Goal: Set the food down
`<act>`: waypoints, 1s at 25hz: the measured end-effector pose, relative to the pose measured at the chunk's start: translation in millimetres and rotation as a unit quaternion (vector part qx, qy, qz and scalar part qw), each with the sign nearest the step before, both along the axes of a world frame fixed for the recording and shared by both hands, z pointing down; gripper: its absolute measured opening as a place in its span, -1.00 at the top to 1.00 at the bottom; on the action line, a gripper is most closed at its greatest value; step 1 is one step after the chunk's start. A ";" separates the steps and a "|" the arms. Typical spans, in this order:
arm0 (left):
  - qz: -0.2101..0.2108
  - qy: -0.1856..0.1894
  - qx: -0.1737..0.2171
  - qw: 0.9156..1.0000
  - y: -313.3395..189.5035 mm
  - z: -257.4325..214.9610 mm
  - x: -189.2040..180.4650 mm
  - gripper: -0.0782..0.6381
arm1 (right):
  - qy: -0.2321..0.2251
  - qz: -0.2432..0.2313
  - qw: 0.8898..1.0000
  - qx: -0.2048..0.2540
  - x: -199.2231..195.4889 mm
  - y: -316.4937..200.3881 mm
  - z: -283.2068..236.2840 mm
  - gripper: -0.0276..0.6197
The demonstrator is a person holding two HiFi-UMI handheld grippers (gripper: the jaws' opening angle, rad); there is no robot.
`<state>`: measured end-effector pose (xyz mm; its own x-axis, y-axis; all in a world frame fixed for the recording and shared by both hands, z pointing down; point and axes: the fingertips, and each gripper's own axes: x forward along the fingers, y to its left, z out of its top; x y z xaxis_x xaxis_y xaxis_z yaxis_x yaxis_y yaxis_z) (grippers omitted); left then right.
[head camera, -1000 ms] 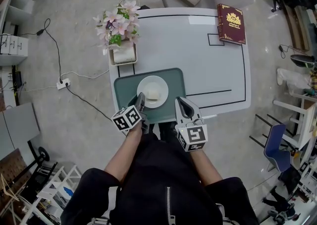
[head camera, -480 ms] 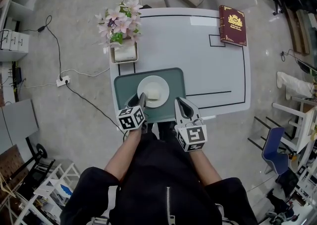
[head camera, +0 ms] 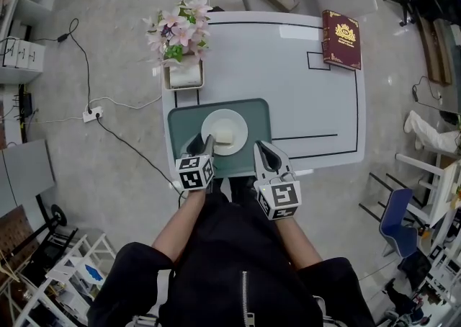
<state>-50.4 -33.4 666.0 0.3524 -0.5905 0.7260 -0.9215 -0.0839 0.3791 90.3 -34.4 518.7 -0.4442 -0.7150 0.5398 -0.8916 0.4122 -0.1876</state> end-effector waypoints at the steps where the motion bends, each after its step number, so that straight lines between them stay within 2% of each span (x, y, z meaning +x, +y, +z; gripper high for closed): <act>1: 0.004 -0.005 0.005 1.000 -0.3 -1.5 -0.1 0.43 | 0.000 -0.001 1.000 0.000 -1.0 0.2 -0.2 0.89; 7: 0.005 -0.024 0.032 0.999 -1.1 -15.8 -8.0 0.43 | -0.003 -0.011 1.000 0.005 -8.3 0.6 -4.5 0.89; 13: 0.005 -0.027 0.104 0.994 -11.9 -67.9 -20.6 0.43 | -0.009 -0.026 0.999 0.021 -20.8 -3.9 -19.1 0.89; 17: 0.009 -0.030 0.161 0.986 -22.2 -111.5 -29.9 0.46 | -0.012 -0.033 0.999 0.037 -31.0 -9.5 -33.2 0.89; 22: 0.027 -0.038 0.225 0.973 -27.4 -161.6 -33.8 0.68 | -0.022 -0.042 0.997 0.057 -42.5 -14.0 -56.4 0.89; 25: 0.046 -0.027 0.247 0.968 -24.2 -179.2 -28.5 0.76 | -0.029 -0.047 0.996 0.067 -47.1 -14.3 -68.8 0.89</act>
<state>-78.9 -57.6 486.9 0.3895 -0.8381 0.3820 -0.9189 -0.3253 0.2231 43.2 -48.7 449.9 -0.5404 -0.7322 0.4145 -0.8370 0.5182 -0.1757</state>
